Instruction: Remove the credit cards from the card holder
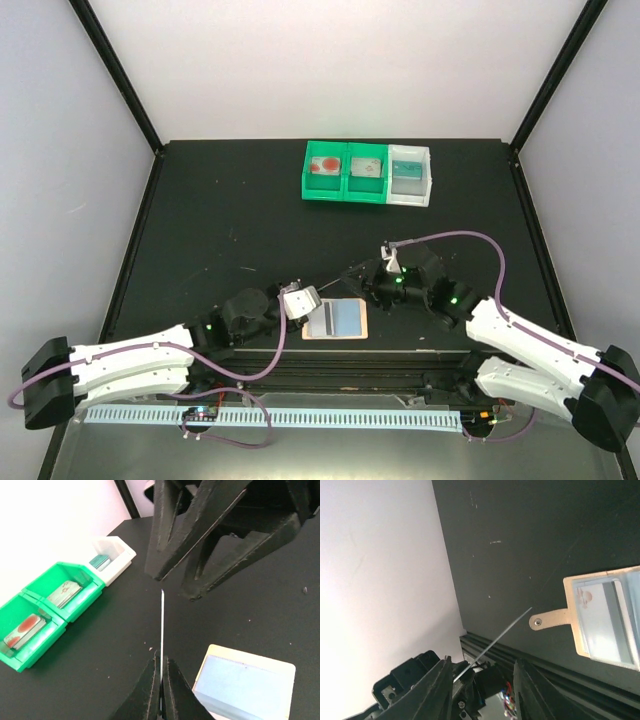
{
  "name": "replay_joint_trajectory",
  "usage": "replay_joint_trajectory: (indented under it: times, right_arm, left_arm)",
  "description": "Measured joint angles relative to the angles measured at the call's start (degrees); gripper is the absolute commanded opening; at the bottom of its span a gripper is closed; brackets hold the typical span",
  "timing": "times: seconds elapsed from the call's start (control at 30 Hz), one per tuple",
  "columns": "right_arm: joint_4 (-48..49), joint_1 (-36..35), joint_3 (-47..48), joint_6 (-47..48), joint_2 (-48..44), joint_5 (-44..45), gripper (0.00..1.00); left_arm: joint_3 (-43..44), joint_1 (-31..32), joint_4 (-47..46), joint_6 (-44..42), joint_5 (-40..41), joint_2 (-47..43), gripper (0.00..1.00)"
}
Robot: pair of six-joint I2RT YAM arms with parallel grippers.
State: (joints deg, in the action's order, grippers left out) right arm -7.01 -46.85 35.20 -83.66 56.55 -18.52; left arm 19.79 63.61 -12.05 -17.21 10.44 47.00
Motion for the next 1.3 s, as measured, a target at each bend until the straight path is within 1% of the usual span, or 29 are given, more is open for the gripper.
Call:
replay_joint_trajectory:
  times: [0.07, 0.13, 0.3, 0.4, 0.53, 0.7, 0.87, 1.0, 1.13, 1.3]
  right_arm:
    - [0.22, 0.02, -1.01, 0.92, -1.07, 0.59, 0.53]
    - [0.24, 0.02, -1.86, 2.91, -2.45, 1.44, 0.58]
    - [0.17, 0.02, -2.10, 10.95, -6.67, 4.13, 0.61]
    - [1.11, 0.02, -2.45, 16.63, -9.77, 5.44, 0.62]
    - [4.52, 0.02, -5.09, 23.04, -13.05, 5.22, 0.63]
    - [6.36, 0.02, -6.10, 28.24, -12.94, 2.23, 0.63]
    - [9.11, 0.02, -6.21, 29.97, -11.80, 0.11, 0.63]
    - [12.24, 0.02, -7.50, 29.64, -10.80, -0.79, 0.63]
    - [14.21, 0.02, -8.87, 28.52, -9.88, -0.92, 0.63]
    - [18.23, 0.02, -11.41, 25.33, -9.35, -1.18, 0.64]
  left_arm:
    - [-0.31, 0.00, 0.04, 1.36, 0.33, -0.28, 0.01]
    - [-0.44, 0.00, 0.35, 2.78, 0.68, -0.39, 0.02]
    - [-0.44, -0.37, 2.14, 8.24, 1.42, -0.52, 0.02]
    - [-0.42, -1.79, 3.04, 12.57, 0.66, -0.50, 0.02]
    - [-0.39, -7.06, 3.67, 19.85, -4.07, -0.44, 0.02]
    - [-0.17, -14.67, 3.93, 29.57, -13.38, -0.46, 0.01]
    - [-0.09, -20.98, 2.21, 41.13, -23.06, -0.52, 0.02]
    - [-0.46, -24.48, -2.25, 51.82, -29.77, -0.55, 0.02]
    - [-2.38, -25.35, -7.37, 61.31, -34.07, -1.33, 0.02]
    - [-4.24, -25.35, -12.15, 70.88, -36.74, -3.19, 0.01]
